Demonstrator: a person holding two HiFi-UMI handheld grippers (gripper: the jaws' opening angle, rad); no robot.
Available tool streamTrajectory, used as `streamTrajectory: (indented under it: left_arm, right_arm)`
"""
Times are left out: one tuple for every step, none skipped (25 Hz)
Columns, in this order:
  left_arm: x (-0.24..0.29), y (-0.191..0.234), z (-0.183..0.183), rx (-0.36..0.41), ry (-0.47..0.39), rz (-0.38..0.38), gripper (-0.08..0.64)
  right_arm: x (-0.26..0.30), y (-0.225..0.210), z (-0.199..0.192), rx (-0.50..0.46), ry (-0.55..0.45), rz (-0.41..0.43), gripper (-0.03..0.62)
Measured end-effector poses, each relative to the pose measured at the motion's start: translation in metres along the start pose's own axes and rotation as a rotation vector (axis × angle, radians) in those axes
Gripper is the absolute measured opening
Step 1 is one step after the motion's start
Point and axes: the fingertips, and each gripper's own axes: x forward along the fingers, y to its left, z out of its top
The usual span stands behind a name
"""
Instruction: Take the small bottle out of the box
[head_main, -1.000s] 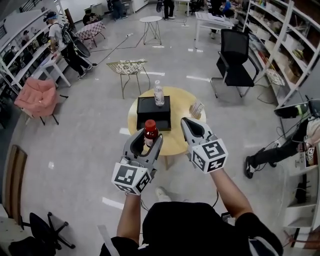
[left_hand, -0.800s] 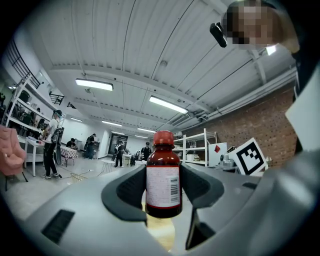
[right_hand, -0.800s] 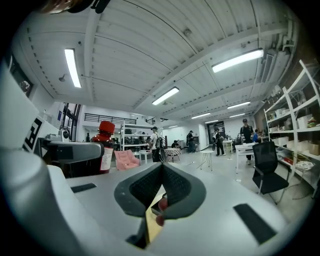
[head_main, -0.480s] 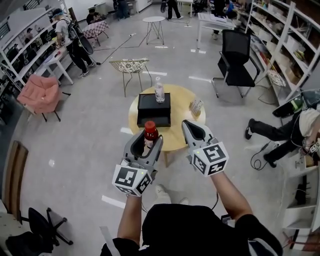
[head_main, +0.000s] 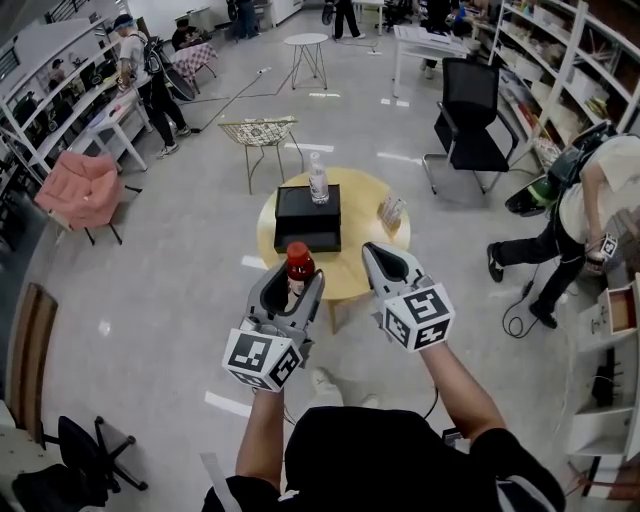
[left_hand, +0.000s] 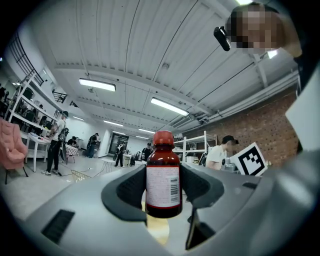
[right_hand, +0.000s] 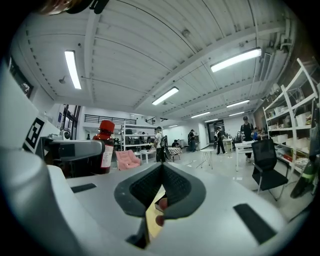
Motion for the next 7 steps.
streamTrajectory:
  left_arm:
    - [0.0001, 0.0001, 0.0002, 0.0, -0.001, 0.0, 0.222]
    - [0.0003, 0.0002, 0.0004, 0.0, -0.001, 0.0, 0.222]
    - [0.0006, 0.0002, 0.0005, 0.002, -0.001, 0.0, 0.222]
    - [0.0009, 0.0002, 0.0006, 0.004, -0.001, 0.0, 0.222]
    - [0.0012, 0.0001, 0.0007, 0.006, -0.001, -0.001, 0.222]
    - [0.0015, 0.0, 0.0008, 0.008, 0.0, -0.001, 0.222]
    - [0.0018, -0.0001, 0.0009, 0.01, 0.0, -0.001, 0.222]
  right_arm:
    - [0.0, -0.0008, -0.0001, 0.0, -0.001, -0.003, 0.0]
    - [0.0002, -0.0016, -0.0002, 0.0, -0.003, -0.005, 0.0]
    - [0.0003, -0.0024, -0.0002, 0.001, -0.004, -0.007, 0.0]
    - [0.0003, -0.0029, -0.0002, 0.002, -0.006, -0.009, 0.0]
    - [0.0001, -0.0033, -0.0002, 0.004, -0.006, -0.01, 0.0]
    - [-0.0002, -0.0035, -0.0002, 0.005, -0.007, -0.01, 0.0]
    - [-0.0004, -0.0036, -0.0003, 0.006, -0.007, -0.011, 0.0]
